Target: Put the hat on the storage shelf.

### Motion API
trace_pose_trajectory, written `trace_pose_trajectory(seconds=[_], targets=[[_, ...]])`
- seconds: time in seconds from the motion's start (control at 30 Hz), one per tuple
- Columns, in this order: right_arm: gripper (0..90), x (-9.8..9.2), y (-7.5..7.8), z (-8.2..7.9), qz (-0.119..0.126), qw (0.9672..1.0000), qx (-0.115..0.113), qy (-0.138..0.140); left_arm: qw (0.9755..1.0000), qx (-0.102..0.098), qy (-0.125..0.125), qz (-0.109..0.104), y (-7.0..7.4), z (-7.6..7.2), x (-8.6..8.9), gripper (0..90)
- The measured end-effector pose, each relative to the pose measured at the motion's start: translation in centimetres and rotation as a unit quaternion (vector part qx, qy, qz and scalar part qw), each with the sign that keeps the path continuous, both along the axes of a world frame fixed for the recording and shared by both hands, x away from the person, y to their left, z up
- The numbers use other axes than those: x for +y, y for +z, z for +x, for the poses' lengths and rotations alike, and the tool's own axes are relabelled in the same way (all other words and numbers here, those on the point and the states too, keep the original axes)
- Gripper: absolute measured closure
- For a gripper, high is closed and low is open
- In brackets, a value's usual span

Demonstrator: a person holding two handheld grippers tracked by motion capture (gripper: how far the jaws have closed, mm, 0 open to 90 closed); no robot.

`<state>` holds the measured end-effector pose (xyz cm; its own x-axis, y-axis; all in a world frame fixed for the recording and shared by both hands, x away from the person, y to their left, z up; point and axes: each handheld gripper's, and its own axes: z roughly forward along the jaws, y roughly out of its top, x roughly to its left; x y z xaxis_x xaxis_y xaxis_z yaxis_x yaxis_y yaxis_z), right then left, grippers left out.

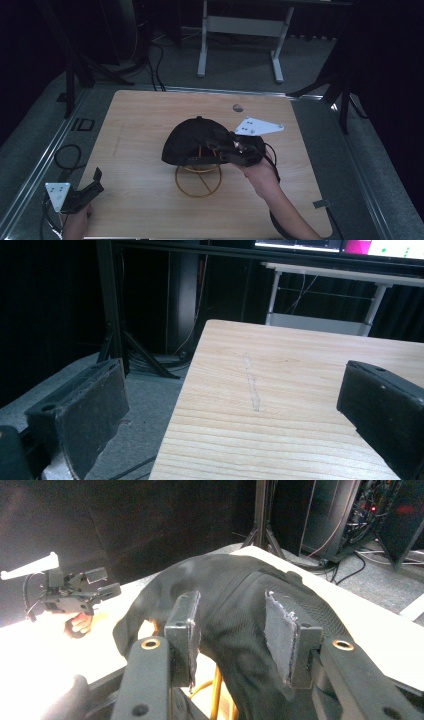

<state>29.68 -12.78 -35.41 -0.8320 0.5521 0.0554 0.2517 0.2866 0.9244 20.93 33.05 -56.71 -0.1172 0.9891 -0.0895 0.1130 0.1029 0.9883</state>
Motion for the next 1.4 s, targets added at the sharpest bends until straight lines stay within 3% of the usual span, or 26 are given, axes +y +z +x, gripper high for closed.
trace_pose_trajectory(seconds=[0.37,0.57,0.6,0.7,0.73,1.1,1.4], targets=[[48.9,-0.9,1.0,0.2,0.007,0.9998,-0.009,-0.015,1.0000,0.000,0.000,0.000,0.0,0.0,0.0,0.5],[33.9,-1.8,1.7,0.5,0.002,0.9995,-0.021,-0.024,1.0000,0.000,0.000,-0.001,0.0,0.0,0.0,0.5],[27.0,-2.2,1.7,0.7,0.003,0.9994,-0.023,-0.026,1.0000,0.000,0.000,0.000,0.0,0.0,0.0,0.5],[22.4,-2.5,1.8,0.9,0.008,0.9993,-0.025,-0.027,1.0000,0.000,0.000,0.000,0.0,0.0,0.0,0.5],[15.5,-3.1,1.7,1.1,0.014,0.9993,-0.024,-0.024,1.0000,0.000,0.000,-0.001,0.0,0.0,0.0,0.5],[13.3,-5.7,0.6,2.3,0.012,0.9972,-0.031,-0.067,1.0000,0.001,0.001,0.000,0.0,0.0,0.0,0.5],[13.3,-7.7,-1.7,3.5,-0.022,0.9940,-0.030,-0.103,1.0000,0.001,0.001,0.000,0.0,0.0,0.0,0.5]])
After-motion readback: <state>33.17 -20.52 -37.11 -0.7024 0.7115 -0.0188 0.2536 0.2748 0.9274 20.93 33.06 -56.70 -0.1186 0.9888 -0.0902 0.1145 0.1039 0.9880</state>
